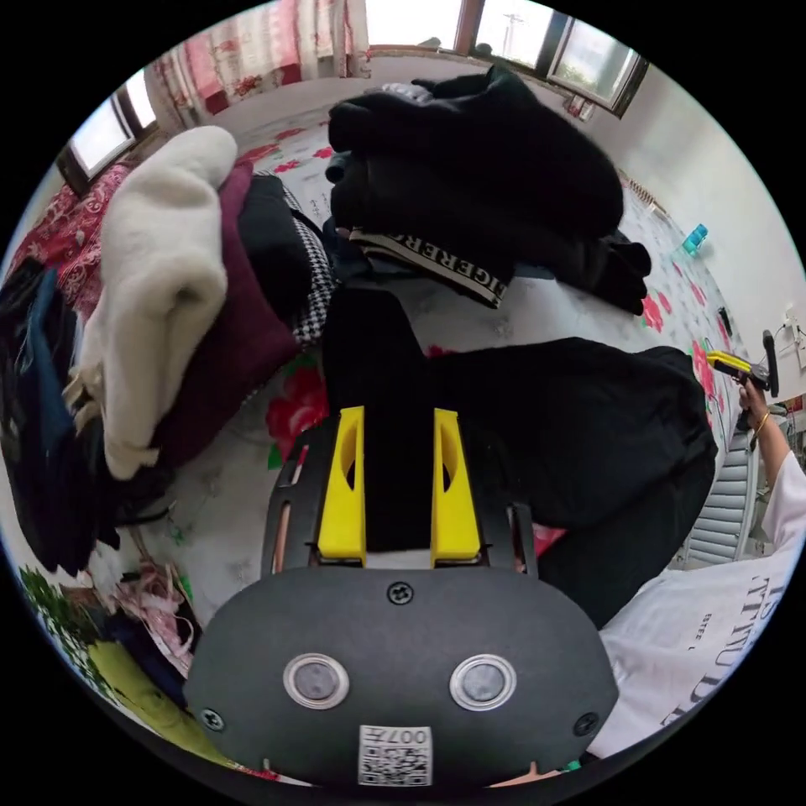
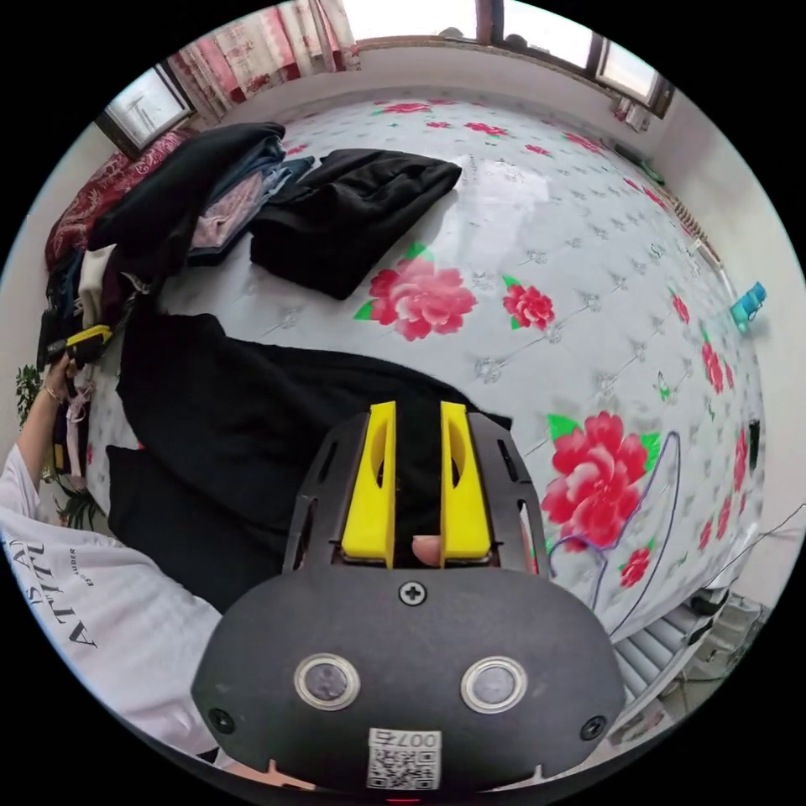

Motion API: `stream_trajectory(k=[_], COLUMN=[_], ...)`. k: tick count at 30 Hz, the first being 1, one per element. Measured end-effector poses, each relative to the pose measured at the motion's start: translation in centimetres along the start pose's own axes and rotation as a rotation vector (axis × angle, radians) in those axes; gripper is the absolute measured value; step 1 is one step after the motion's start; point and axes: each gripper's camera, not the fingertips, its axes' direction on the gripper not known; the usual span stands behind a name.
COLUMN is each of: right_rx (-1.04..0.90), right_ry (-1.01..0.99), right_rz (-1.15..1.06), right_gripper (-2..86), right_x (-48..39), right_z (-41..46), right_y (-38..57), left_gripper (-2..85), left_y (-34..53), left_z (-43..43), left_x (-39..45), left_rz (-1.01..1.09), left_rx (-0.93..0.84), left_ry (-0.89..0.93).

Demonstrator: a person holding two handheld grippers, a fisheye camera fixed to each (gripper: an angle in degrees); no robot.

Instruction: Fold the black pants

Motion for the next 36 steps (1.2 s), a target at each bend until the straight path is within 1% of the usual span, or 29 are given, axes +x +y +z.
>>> stream_trajectory(k=[5, 6, 9, 10, 12, 13, 14, 17, 18, 20, 22, 25, 26, 29, 31, 32, 33, 36], right_rx=[-0.168, -0.182, -0.295, -0.280, -0.287, -0.305, -0.331, -0.294, -0.275, -0.168, -0.080, 0.045, 0.098, 0.200, 0.228, 0.239, 0.244, 0.241], right_ry=[0.003, 0.006, -0.037, -0.013, -0.008, -0.006, 0.023, 0.062, 0.073, 0.088, 0.058, 0.035, 0.014, 0.006, -0.017, -0.038, -0.048, -0.084], right_rz=[-0.101, -0.117, -0.221, -0.252, -0.296, -0.310, -0.317, -0.299, -0.279, -0.203, -0.165, -0.131, -0.125, -0.099, -0.087, -0.086, -0.084, -0.082], right_gripper=[7.6, 7.6, 7.5, 6.9, 5.6, 4.1, 2.1, 0.5, 0.3, 0.0, -0.1, -0.2, -0.2, -0.3, -0.3, -0.3, -0.3, -0.3], right_x=[1.6, 1.6, 0.4, -0.2, -0.8, -1.0, -1.1, -0.7, -0.4, 1.2, 2.2, 2.9, 2.9, 2.4, 2.2, 2.0, 1.8, 0.7], right_z=[5.7, 6.3, 9.6, 9.7, 9.8, 9.8, 10.0, 8.8, 8.2, 4.6, 1.6, -3.0, -4.7, -8.1, -9.2, -9.6, -9.7, -9.2], right_y=[-5.4, -5.8, -6.6, -6.6, -6.5, -6.5, -6.6, -6.5, -6.5, -5.9, -4.8, -1.8, -0.2, 4.7, 8.0, 10.4, 11.6, 17.4], left_gripper=[12.6, 12.8, 12.3, 11.5, 9.8, 3.9, 0.9, -0.4, -0.6, -0.7, -0.7, -0.7, -0.7, -0.7, -0.7, -0.7, -0.7, -0.7], left_y=[-6.3, -7.2, -8.4, -8.4, -7.9, -7.6, -7.4, -5.8, -4.7, -2.6, 1.0, 6.8, 8.0, 15.6, 23.3, 25.2, 29.1, 37.9], left_z=[5.1, 6.4, 10.0, 11.3, 11.4, 11.6, 11.7, 11.5, 10.4, 7.8, 4.0, -0.5, -1.3, -5.3, -8.0, -8.4, -8.6, -6.9], left_x=[-0.4, -0.8, -1.9, -2.2, -3.0, -3.4, -3.5, -4.1, -4.4, -5.2, -6.6, -7.3, -7.2, -6.1, -5.3, -5.2, -5.2, -4.7], left_rz=[-0.040, -0.088, -0.195, -0.221, -0.276, -0.290, -0.282, -0.255, -0.240, -0.248, -0.272, -0.261, -0.251, -0.189, -0.149, -0.157, -0.192, -0.307], left_rx=[-0.084, -0.107, -0.169, -0.198, -0.136, -0.130, -0.131, -0.109, -0.046, 0.058, 0.213, 0.395, 0.424, 0.579, 0.704, 0.722, 0.736, 0.685], left_ry=[-0.069, -0.096, -0.091, -0.068, -0.021, -0.013, -0.011, 0.029, 0.060, 0.069, 0.183, 0.330, 0.350, 0.367, 0.359, 0.360, 0.361, 0.358])
